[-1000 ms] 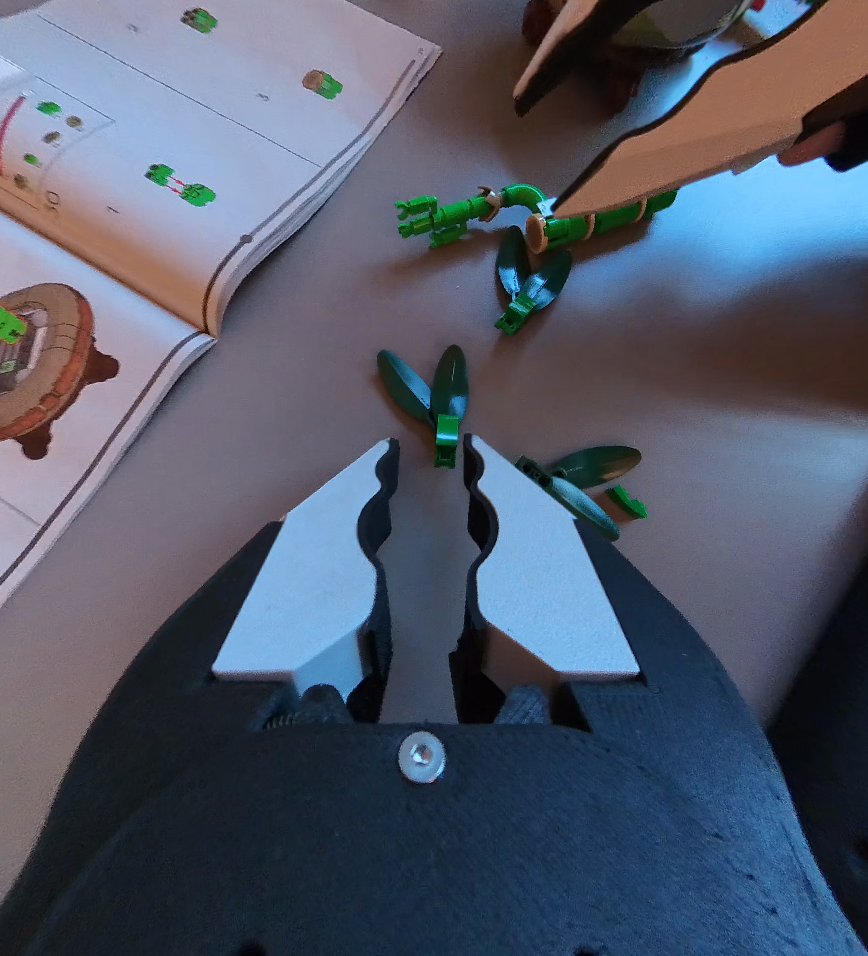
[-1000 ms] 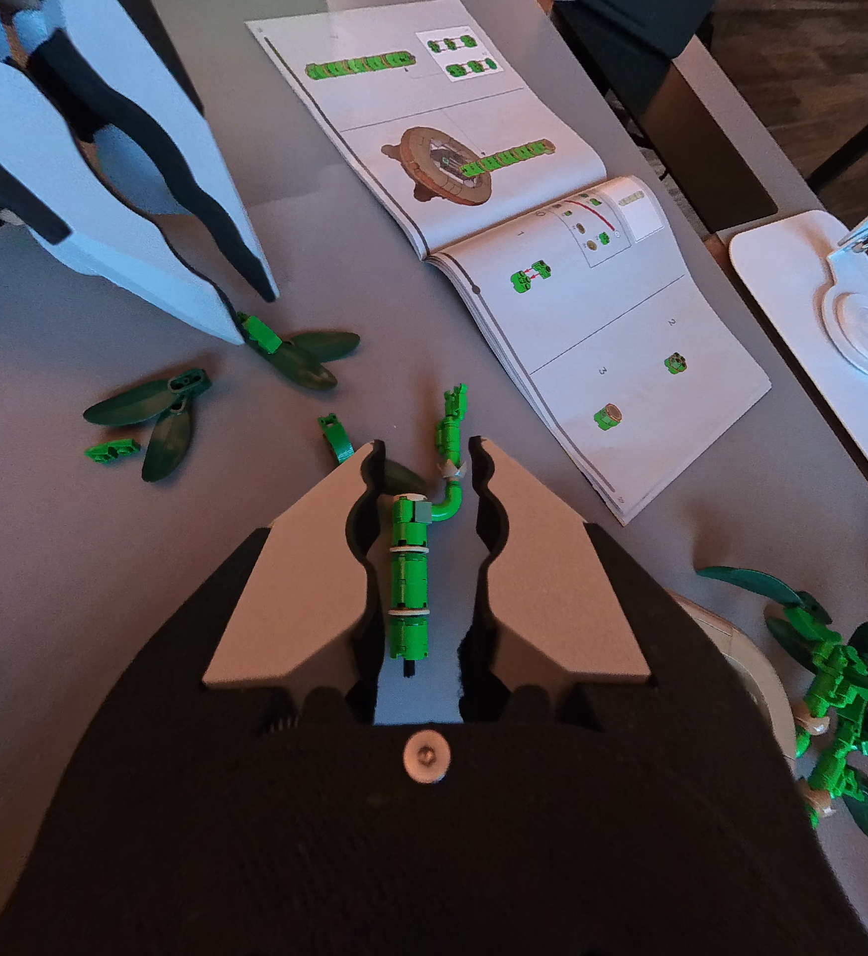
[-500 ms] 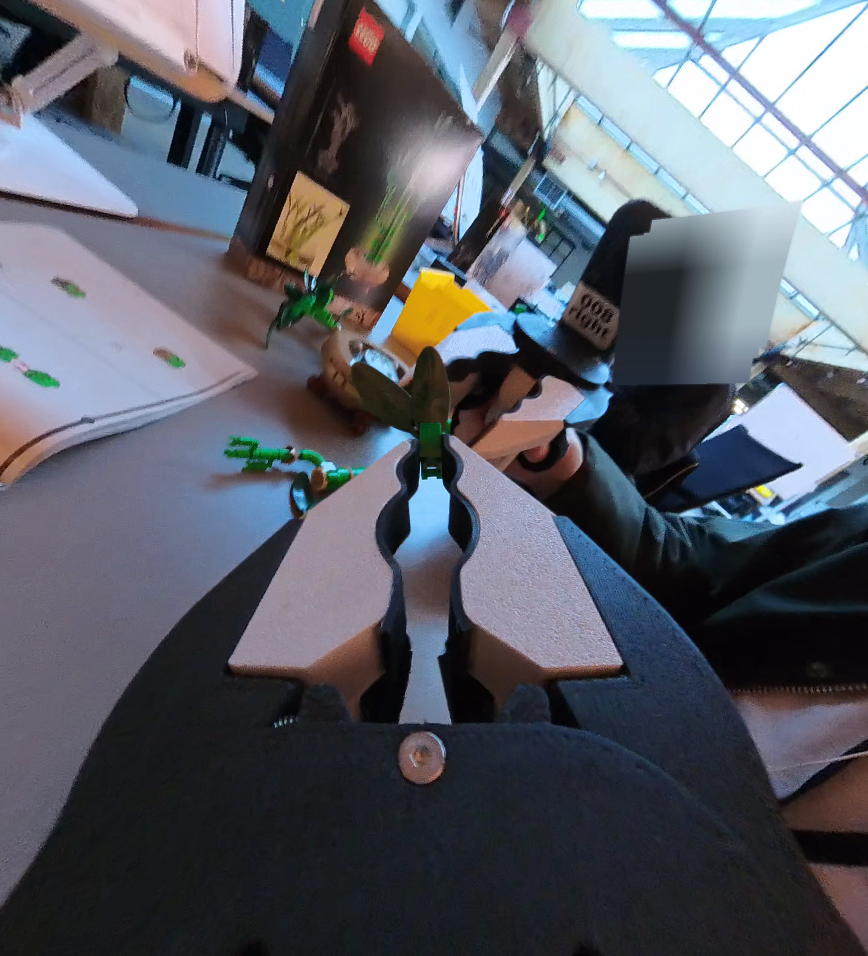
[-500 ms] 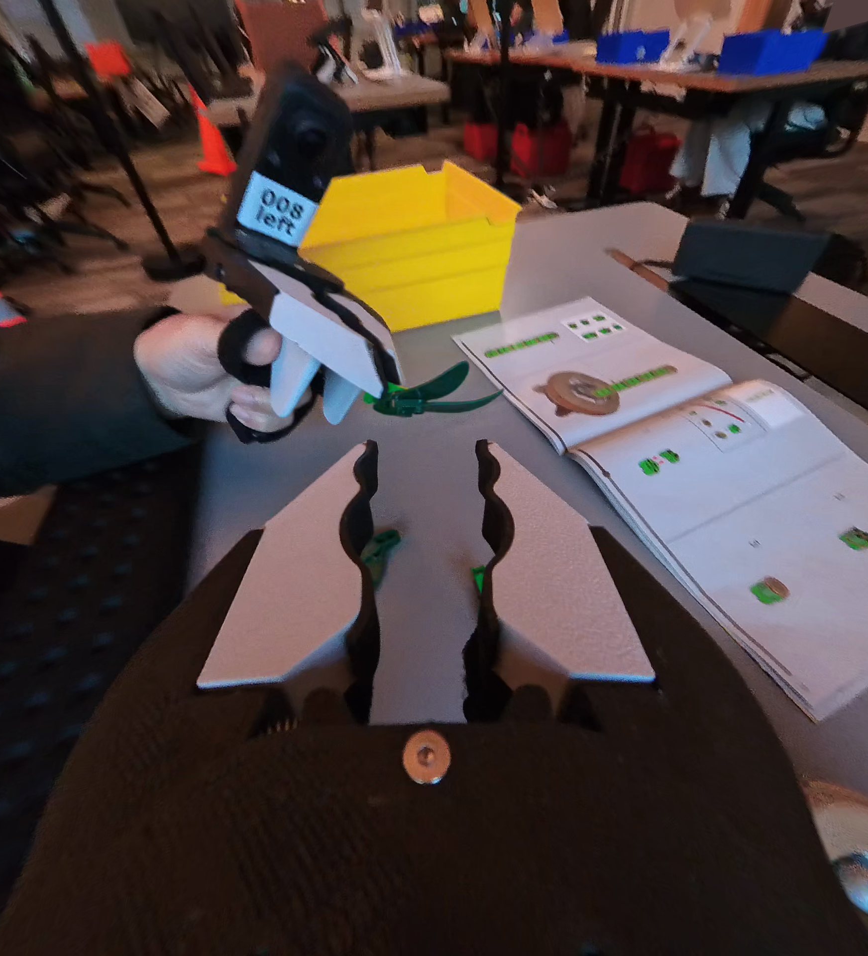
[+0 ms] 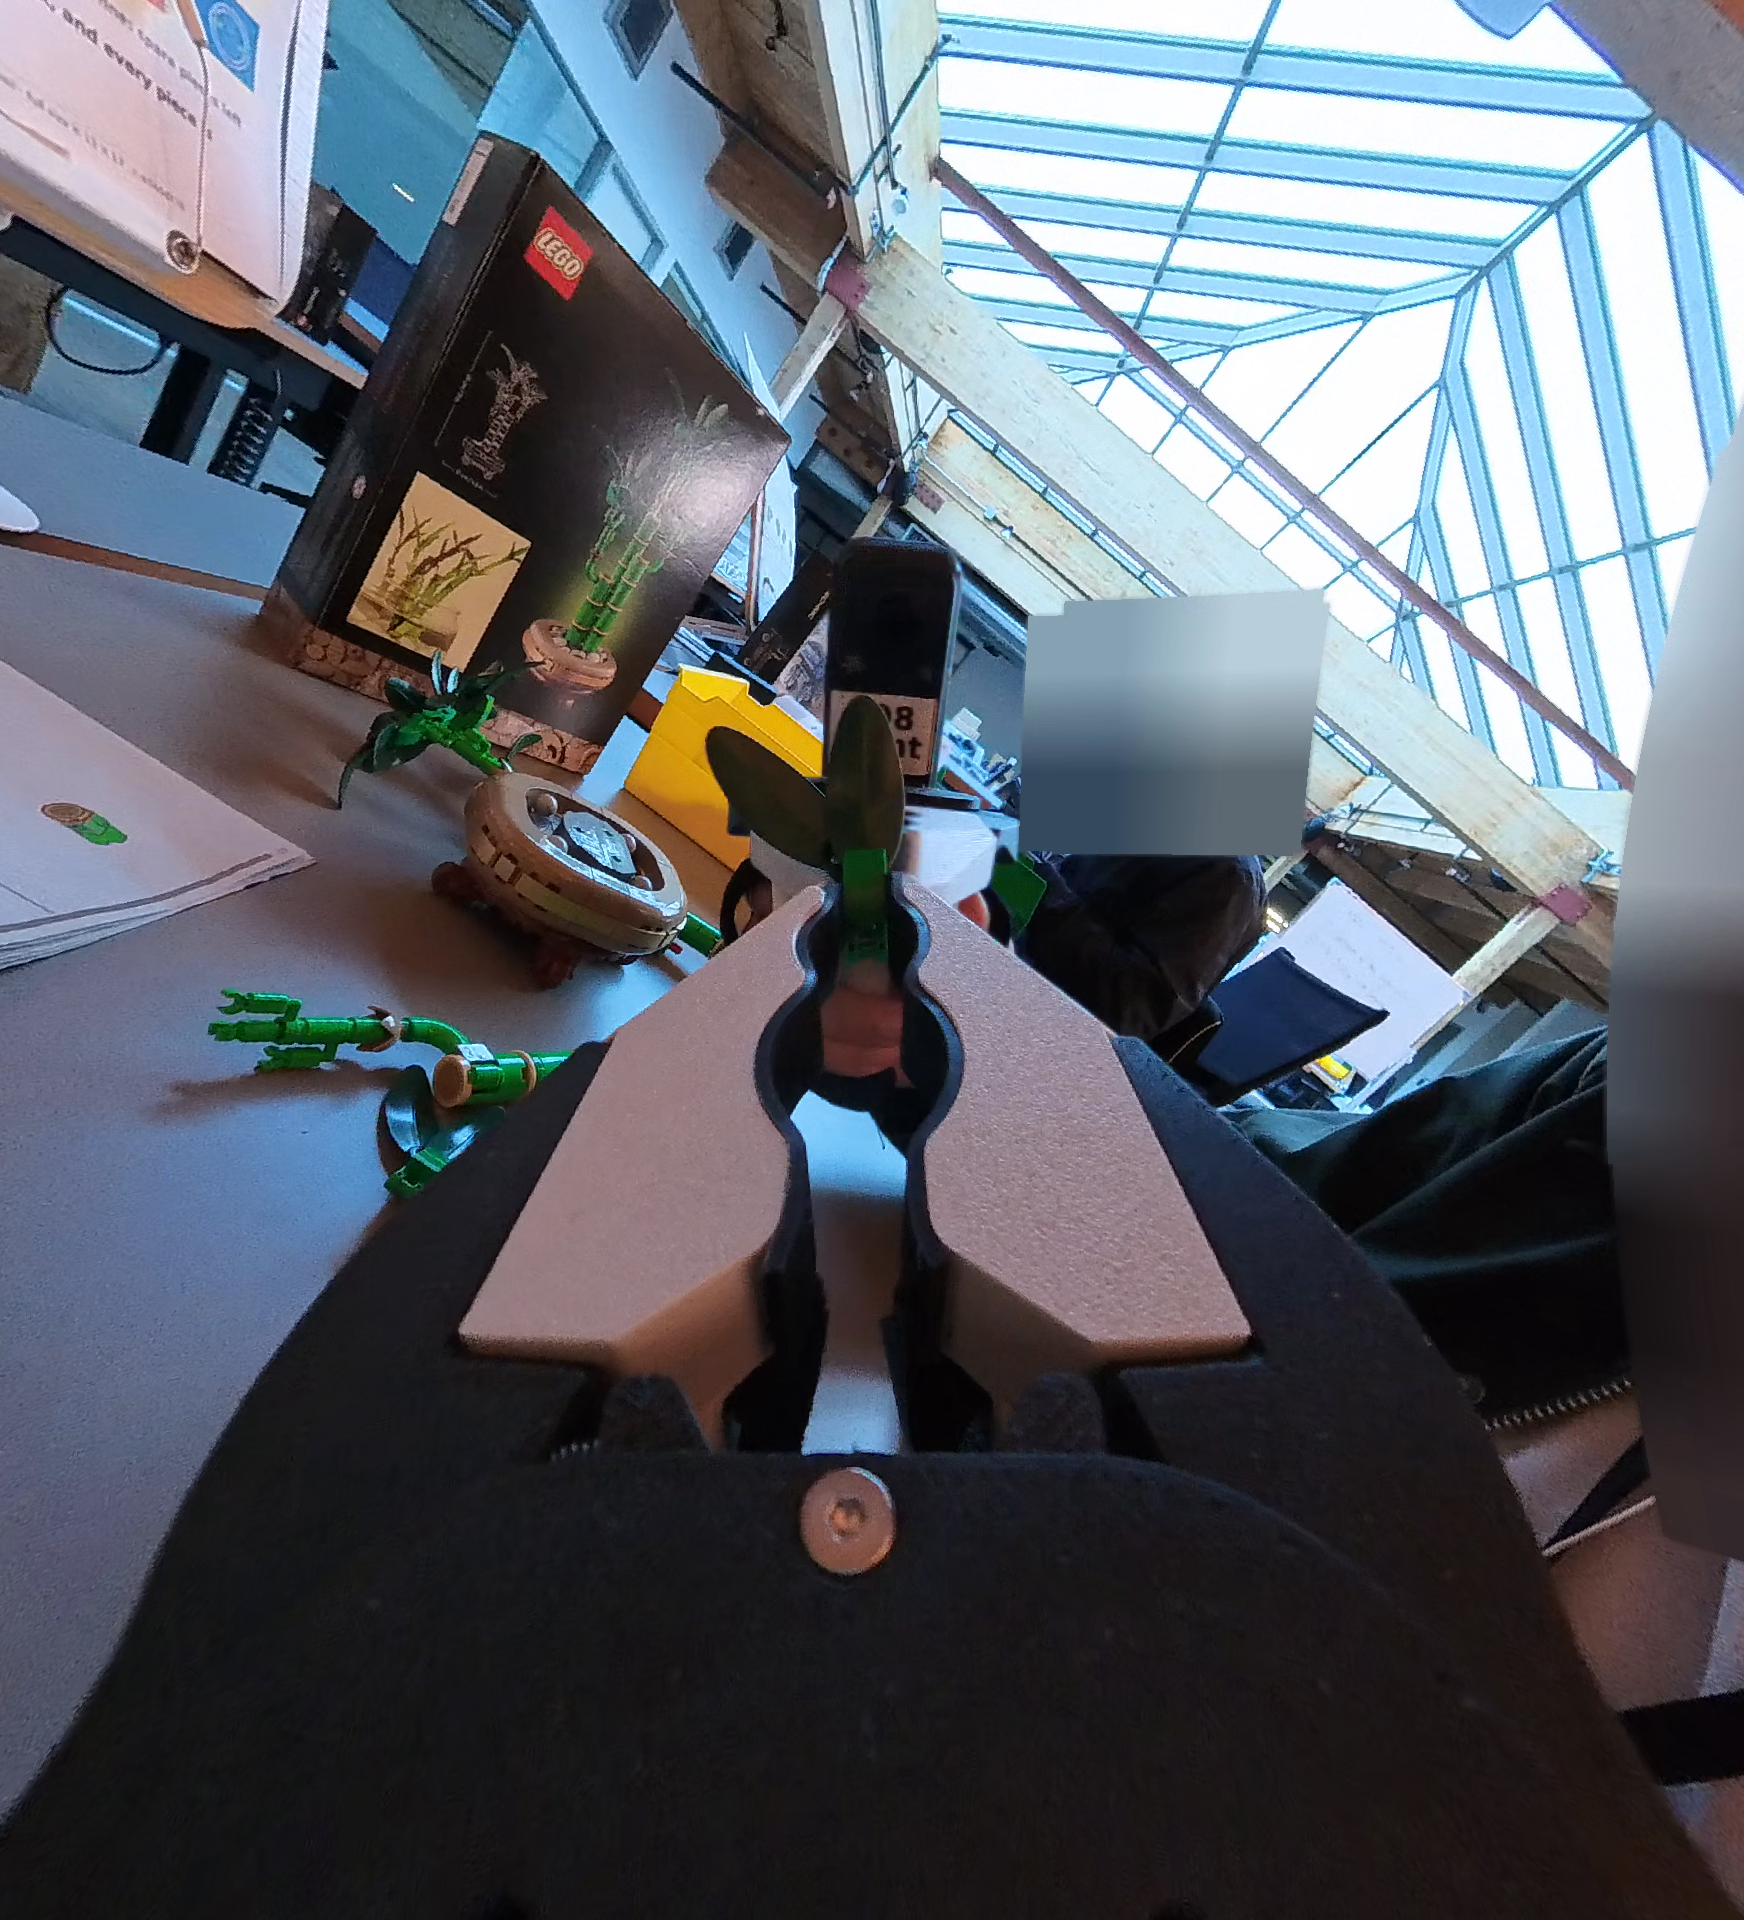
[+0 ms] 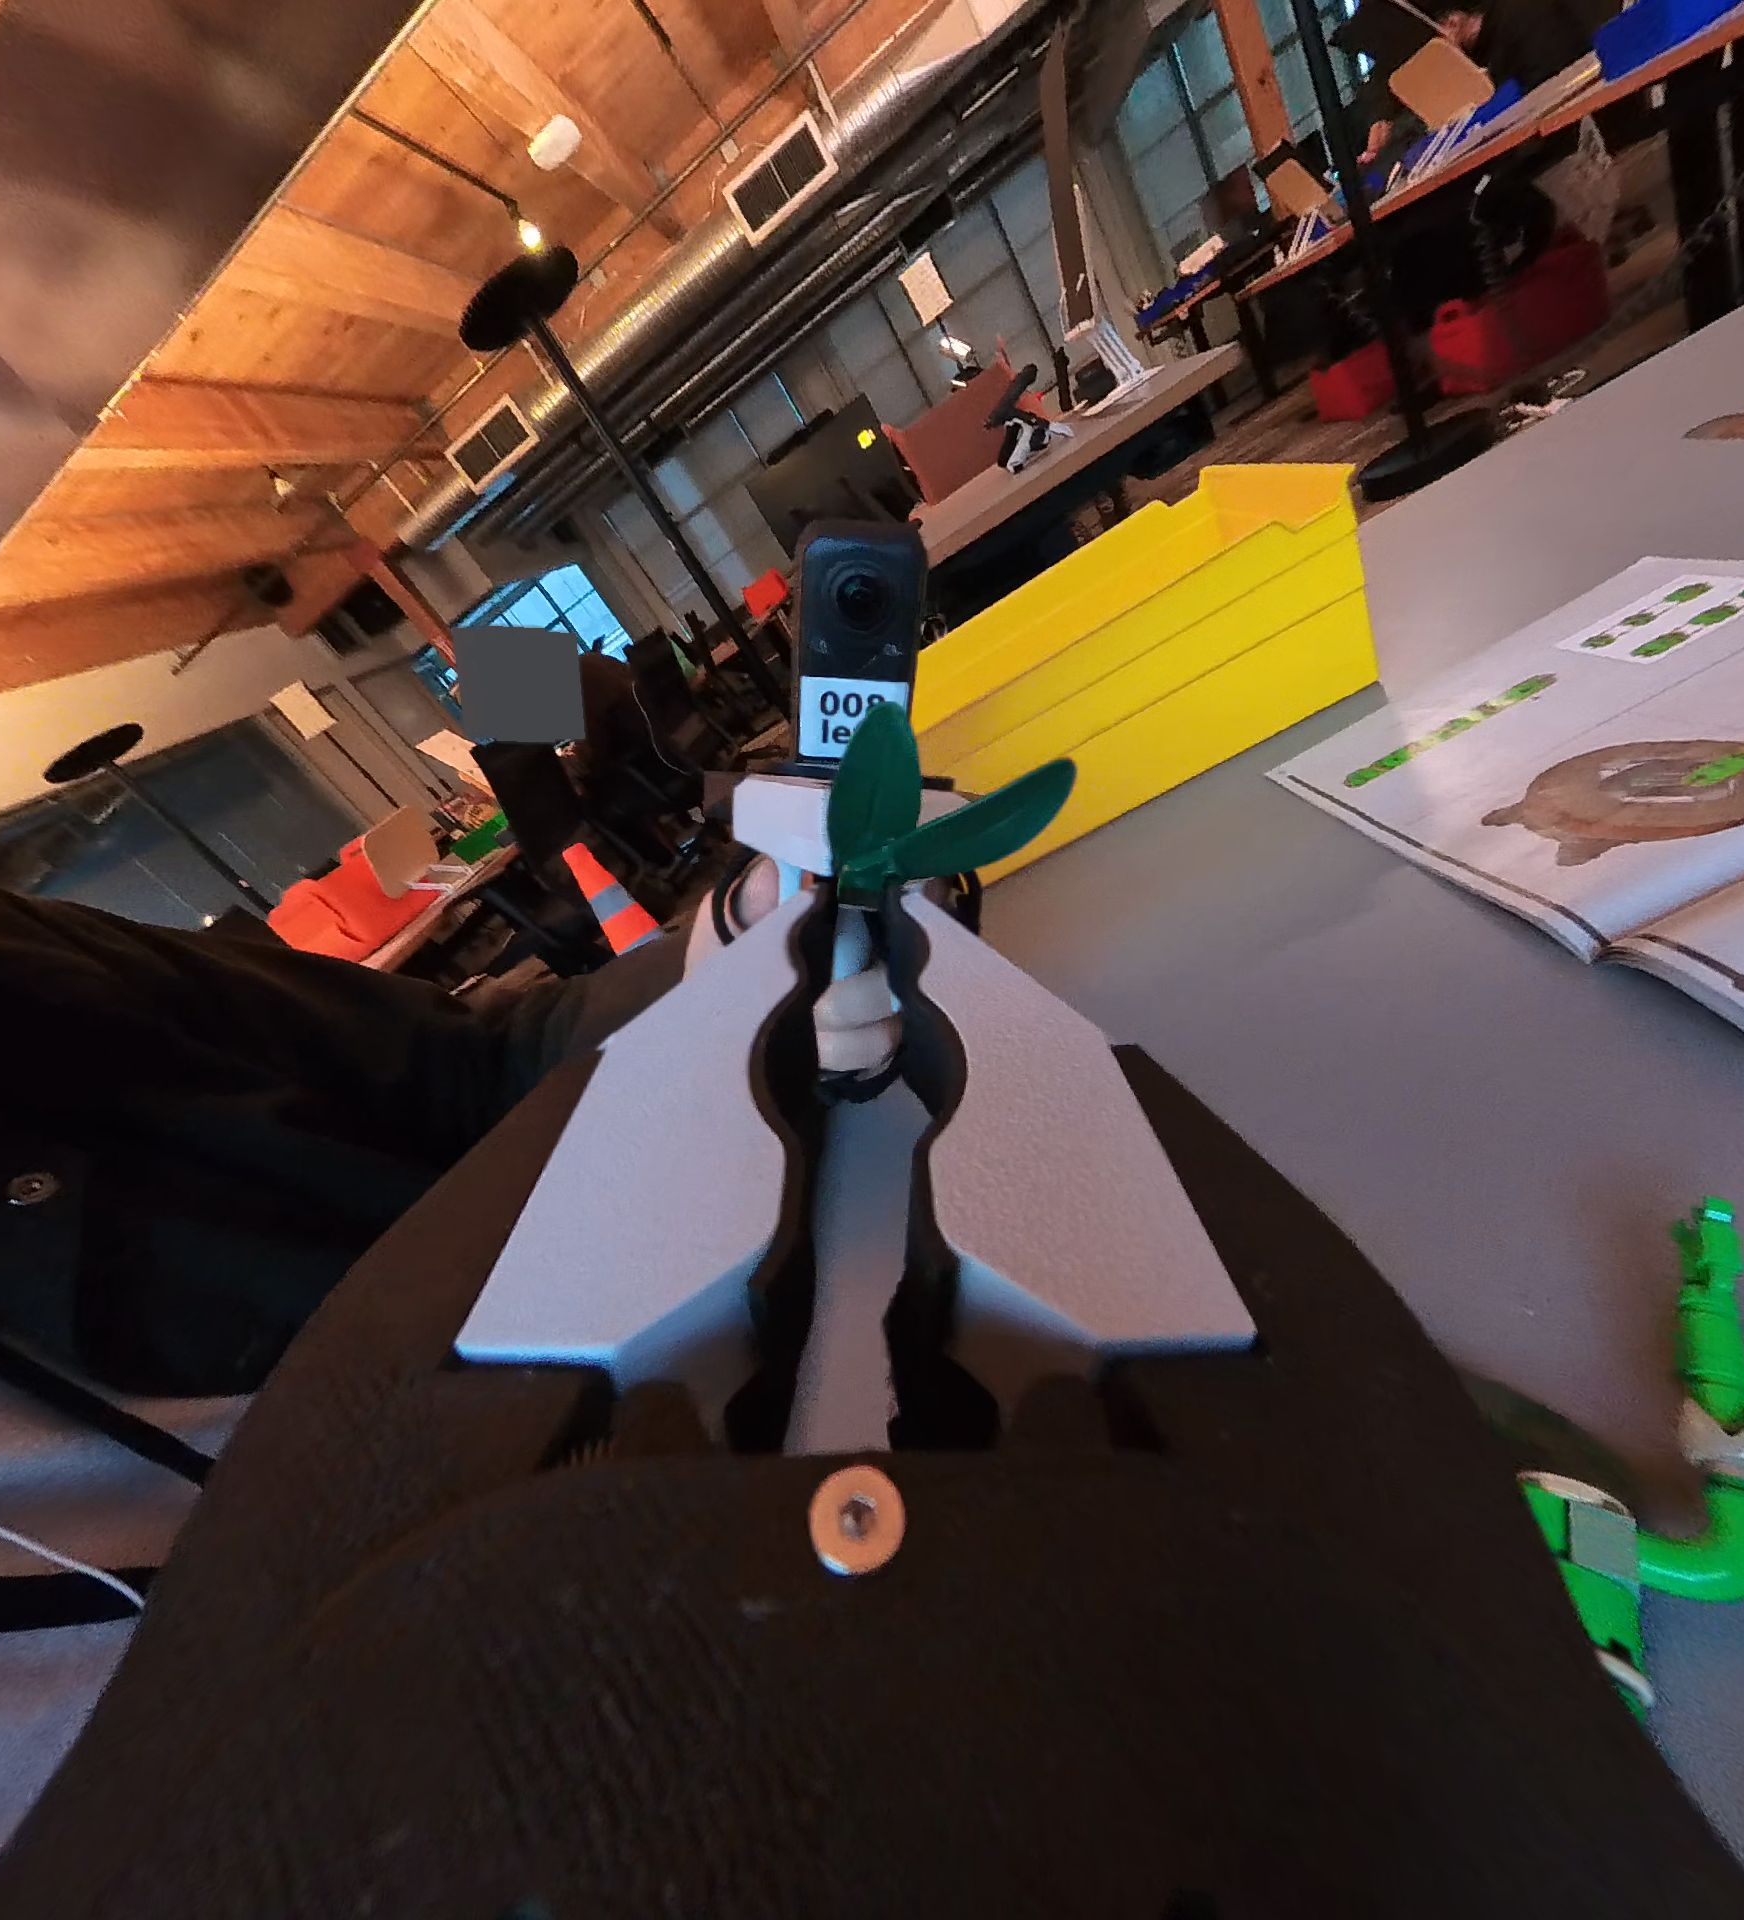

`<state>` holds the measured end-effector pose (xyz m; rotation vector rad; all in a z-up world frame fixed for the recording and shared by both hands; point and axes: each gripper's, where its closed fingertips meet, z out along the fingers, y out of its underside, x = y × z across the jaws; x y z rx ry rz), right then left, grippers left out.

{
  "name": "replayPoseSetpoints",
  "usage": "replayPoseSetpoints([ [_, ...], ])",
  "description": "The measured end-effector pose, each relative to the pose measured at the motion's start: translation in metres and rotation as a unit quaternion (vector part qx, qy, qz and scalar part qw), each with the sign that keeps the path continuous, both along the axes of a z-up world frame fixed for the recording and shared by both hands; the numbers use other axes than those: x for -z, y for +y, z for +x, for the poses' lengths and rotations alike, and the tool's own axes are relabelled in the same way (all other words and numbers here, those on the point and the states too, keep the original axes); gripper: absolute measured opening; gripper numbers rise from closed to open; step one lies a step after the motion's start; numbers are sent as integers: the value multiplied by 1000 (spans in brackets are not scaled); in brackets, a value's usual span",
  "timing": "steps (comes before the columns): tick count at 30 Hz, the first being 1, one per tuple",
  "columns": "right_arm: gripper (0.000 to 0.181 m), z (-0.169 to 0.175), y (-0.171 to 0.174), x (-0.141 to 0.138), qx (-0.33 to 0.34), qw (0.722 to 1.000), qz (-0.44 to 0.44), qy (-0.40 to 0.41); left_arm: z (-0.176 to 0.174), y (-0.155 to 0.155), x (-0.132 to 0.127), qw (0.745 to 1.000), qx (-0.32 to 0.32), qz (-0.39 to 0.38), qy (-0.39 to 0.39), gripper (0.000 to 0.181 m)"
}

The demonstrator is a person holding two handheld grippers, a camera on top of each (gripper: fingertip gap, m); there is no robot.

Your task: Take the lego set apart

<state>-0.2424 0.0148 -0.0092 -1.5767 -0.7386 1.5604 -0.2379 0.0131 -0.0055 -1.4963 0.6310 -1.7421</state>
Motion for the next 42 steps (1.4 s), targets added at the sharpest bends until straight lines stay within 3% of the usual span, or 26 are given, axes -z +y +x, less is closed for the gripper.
replayPoseSetpoints([
  [12,6,-2,-7,-3,-29,999,3,17,2,-8,-4,990,-41,123,51,6],
  [20,6,5,-16,-23,-39,997,50,50,-15,-10,-20,979,-77,185,41,11],
  [28,6,3,-23,-28,-41,992,107,51,-17,-23,-28,976,-54,211,22,24],
  [42,6,-5,-20,-4,-41,993,106,-24,-6,-20,-4,979,-31,184,83,9],
])
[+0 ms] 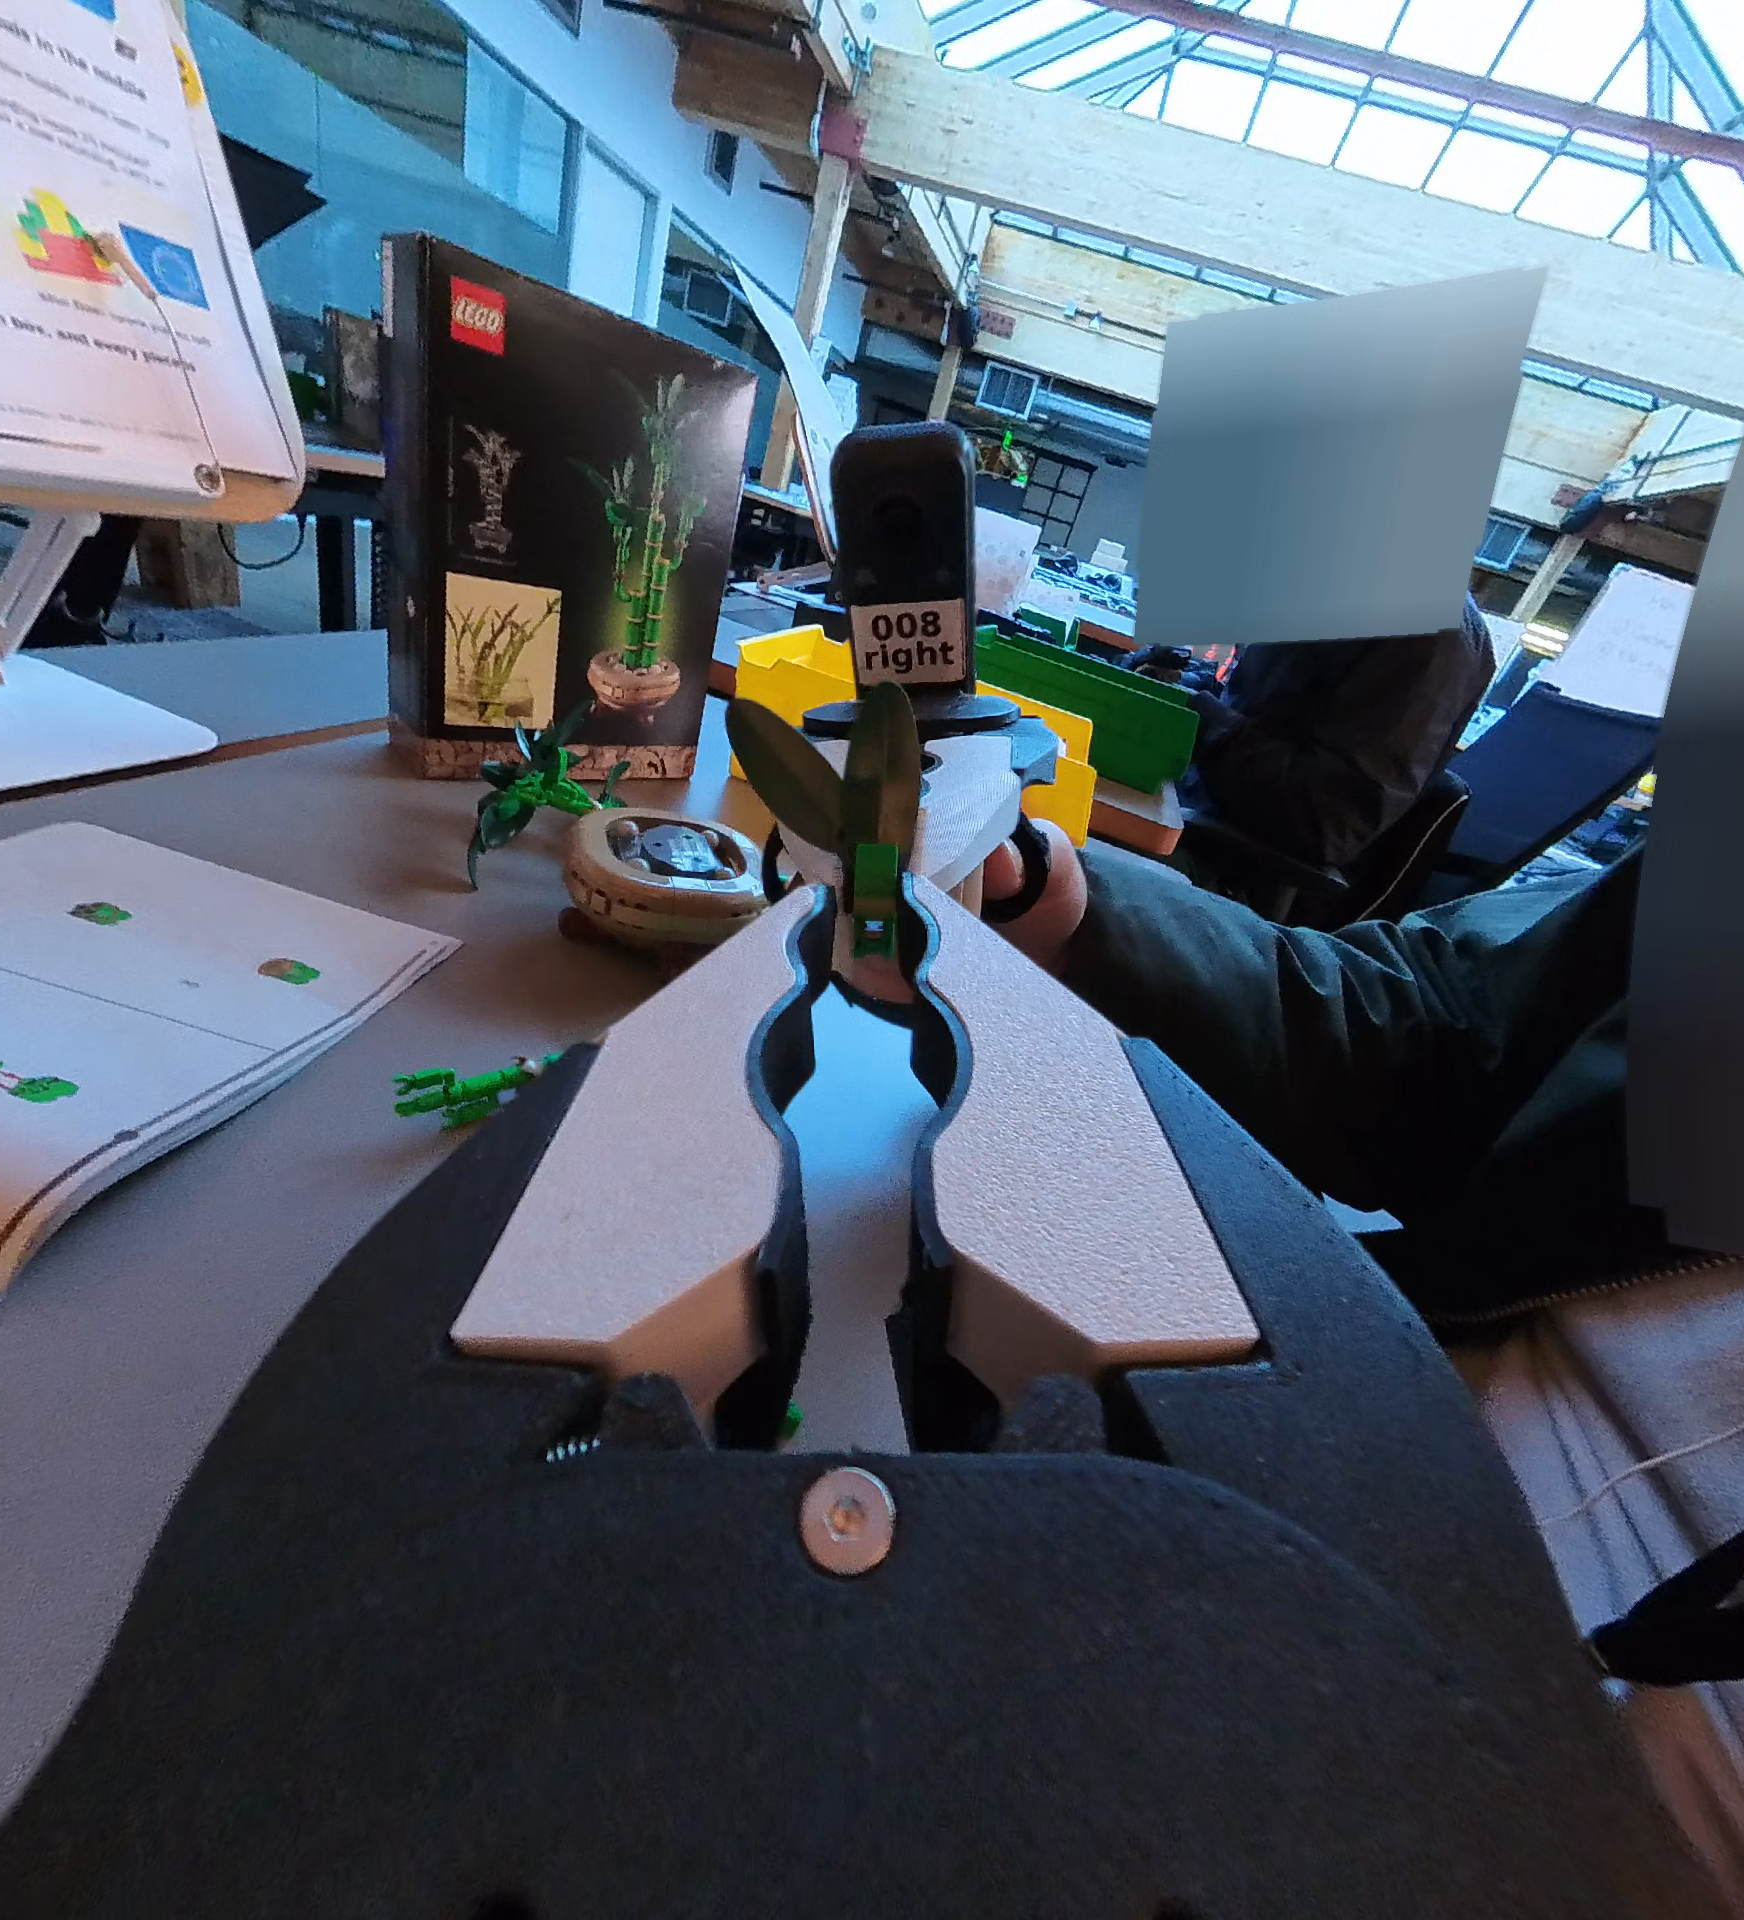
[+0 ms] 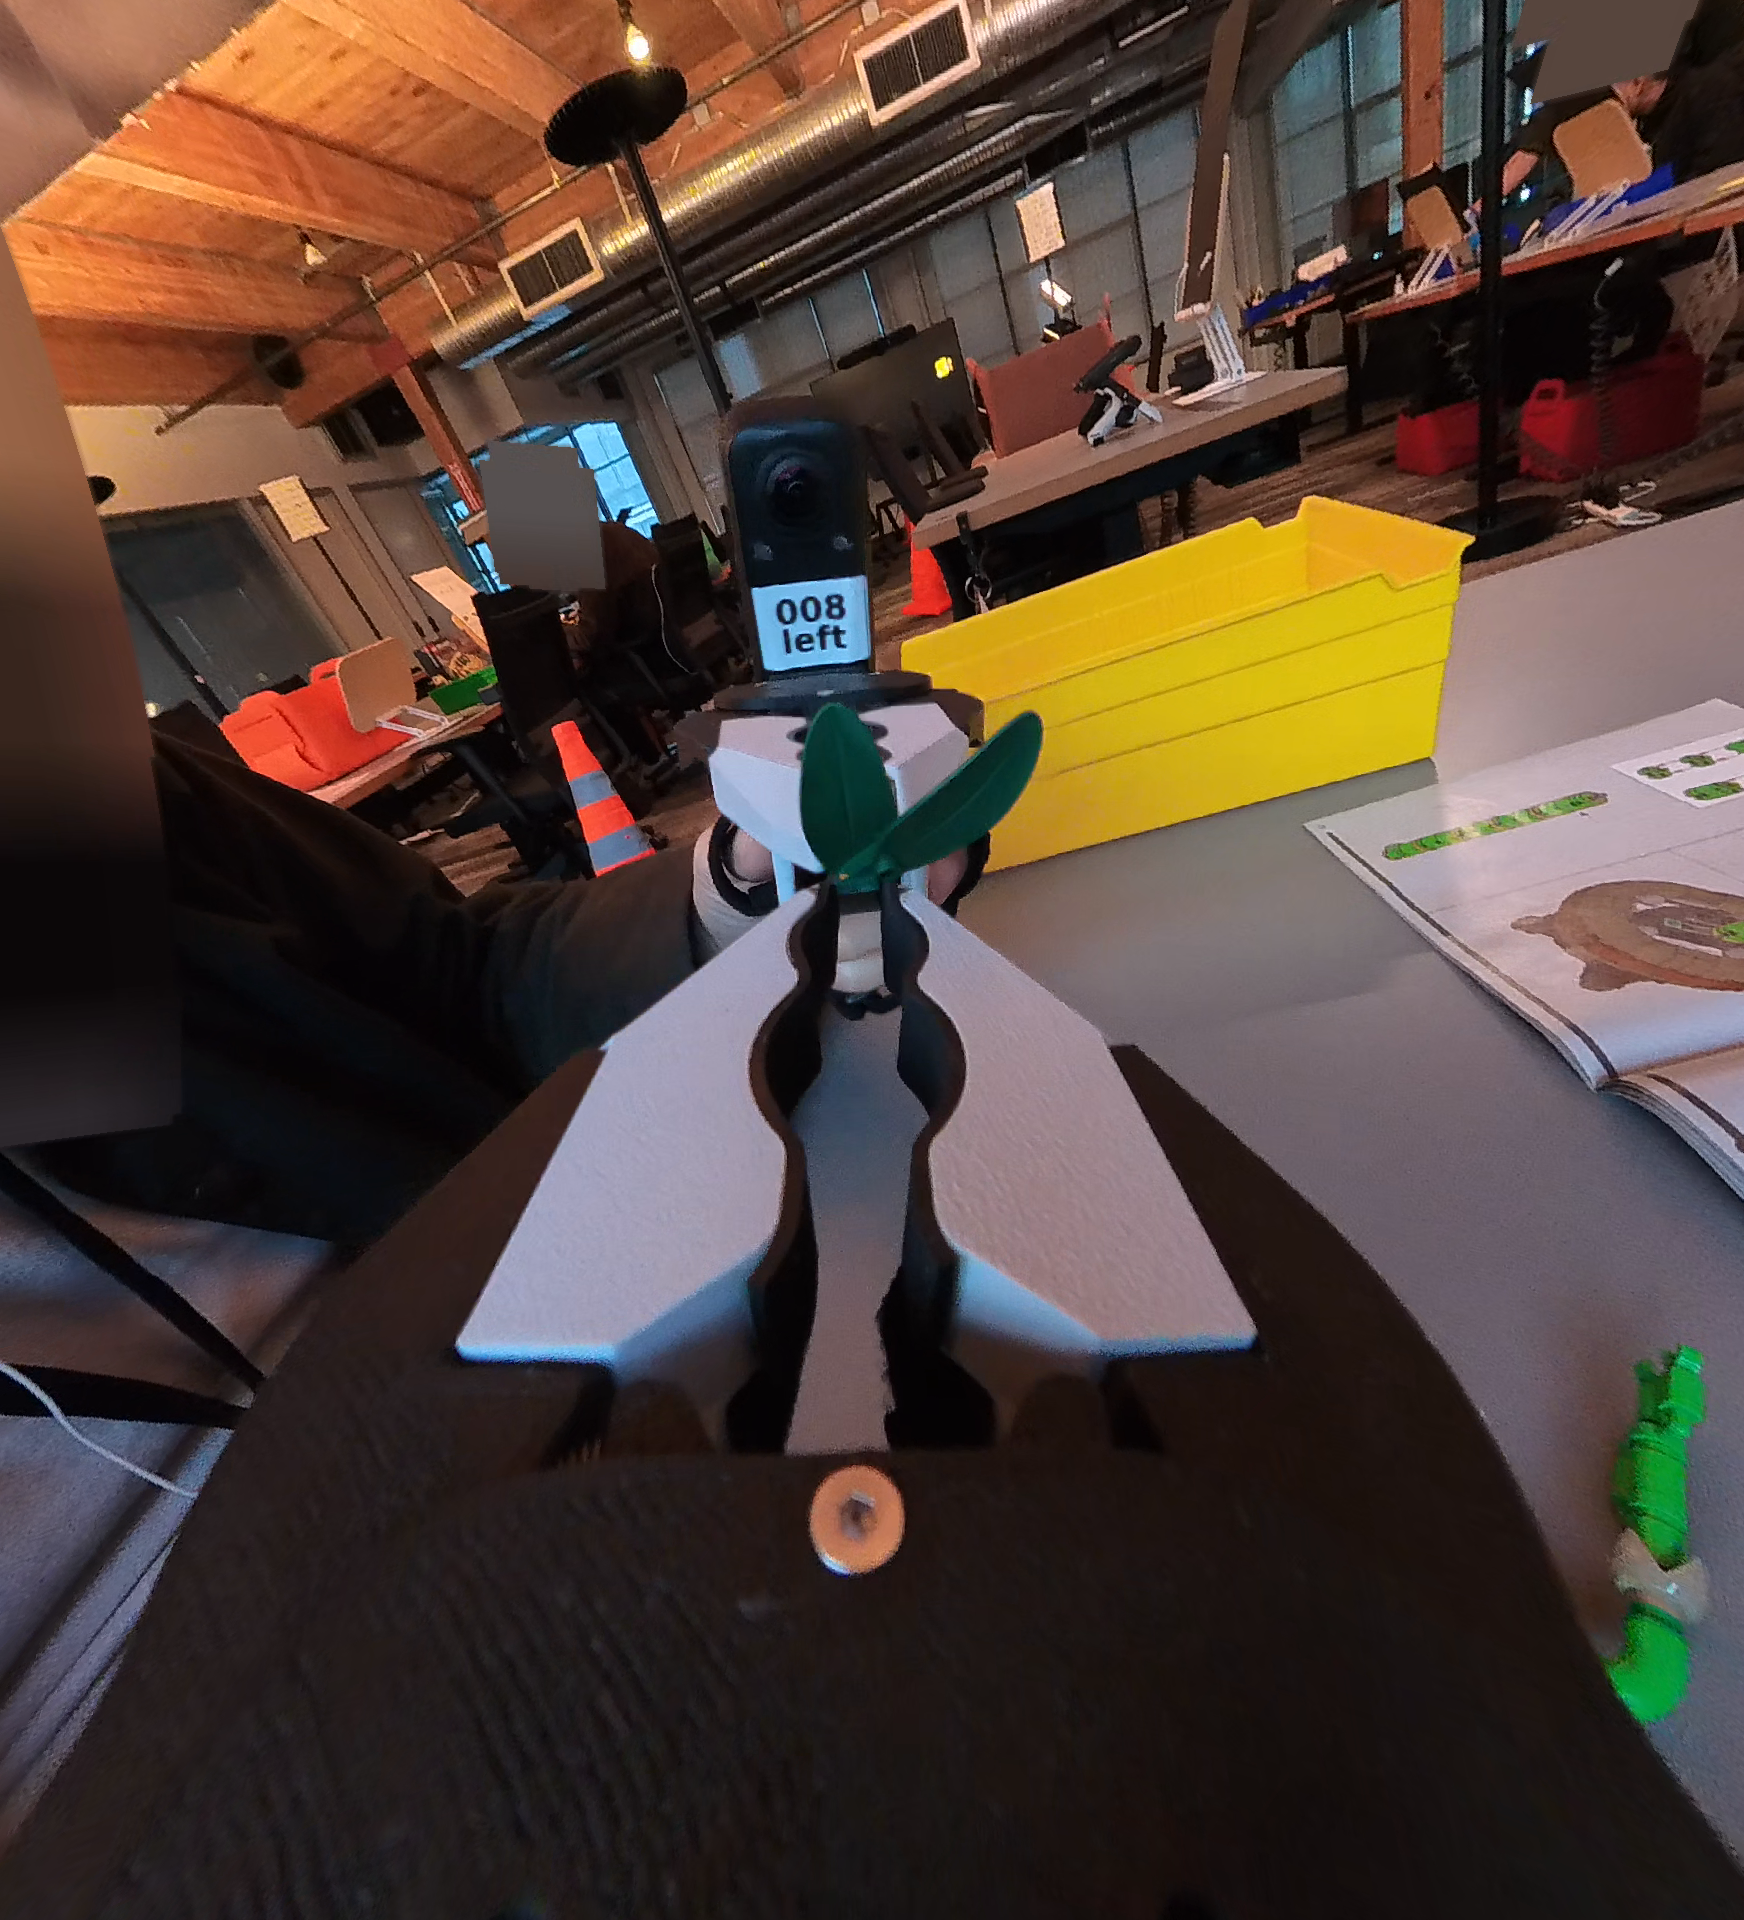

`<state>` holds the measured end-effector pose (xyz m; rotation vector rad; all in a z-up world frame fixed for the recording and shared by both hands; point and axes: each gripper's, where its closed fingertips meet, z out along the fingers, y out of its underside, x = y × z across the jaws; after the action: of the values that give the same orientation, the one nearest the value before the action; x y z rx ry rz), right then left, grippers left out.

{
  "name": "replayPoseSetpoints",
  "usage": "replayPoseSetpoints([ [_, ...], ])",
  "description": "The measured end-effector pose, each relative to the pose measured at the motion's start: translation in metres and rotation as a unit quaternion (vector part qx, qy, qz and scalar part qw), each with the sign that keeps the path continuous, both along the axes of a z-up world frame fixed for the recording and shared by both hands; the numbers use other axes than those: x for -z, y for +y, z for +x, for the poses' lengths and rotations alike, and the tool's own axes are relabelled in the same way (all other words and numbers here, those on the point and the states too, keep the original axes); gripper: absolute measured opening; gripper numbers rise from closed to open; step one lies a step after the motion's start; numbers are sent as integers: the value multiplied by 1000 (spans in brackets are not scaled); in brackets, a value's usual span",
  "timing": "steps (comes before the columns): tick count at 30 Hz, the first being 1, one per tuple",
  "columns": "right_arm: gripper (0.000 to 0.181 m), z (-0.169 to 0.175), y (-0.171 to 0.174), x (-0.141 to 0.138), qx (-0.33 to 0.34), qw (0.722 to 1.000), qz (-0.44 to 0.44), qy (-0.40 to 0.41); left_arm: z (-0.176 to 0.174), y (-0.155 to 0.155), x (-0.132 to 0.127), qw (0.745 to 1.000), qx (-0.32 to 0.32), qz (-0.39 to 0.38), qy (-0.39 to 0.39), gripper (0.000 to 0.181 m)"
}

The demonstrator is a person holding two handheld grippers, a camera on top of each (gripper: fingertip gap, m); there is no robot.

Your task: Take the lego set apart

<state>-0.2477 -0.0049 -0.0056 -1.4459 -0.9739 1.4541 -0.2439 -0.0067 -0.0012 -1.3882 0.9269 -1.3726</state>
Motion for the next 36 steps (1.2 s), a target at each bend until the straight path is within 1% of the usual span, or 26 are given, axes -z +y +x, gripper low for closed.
replayPoseSetpoints([
  [3,6,0,1,3,3,1000,-4,-8,1,0,3,1000,6,-10,4,6],
  [9,6,-2,0,10,-2,999,-9,-31,2,0,6,1000,8,-11,11,9],
  [14,6,-3,0,13,-4,999,-11,-39,3,-1,10,1000,13,-13,24,6],
  [20,6,-4,-1,17,-10,998,-20,-51,2,-1,13,998,34,-43,24,6],
  [28,6,-3,-2,23,-12,997,-29,-73,2,-2,20,996,47,-57,45,6],
  [32,6,-2,-1,21,-9,998,-30,-61,3,-1,18,995,51,-77,27,6],
  [36,8,-4,6,23,3,997,-56,-44,2,6,20,993,40,-110,3,6],
])
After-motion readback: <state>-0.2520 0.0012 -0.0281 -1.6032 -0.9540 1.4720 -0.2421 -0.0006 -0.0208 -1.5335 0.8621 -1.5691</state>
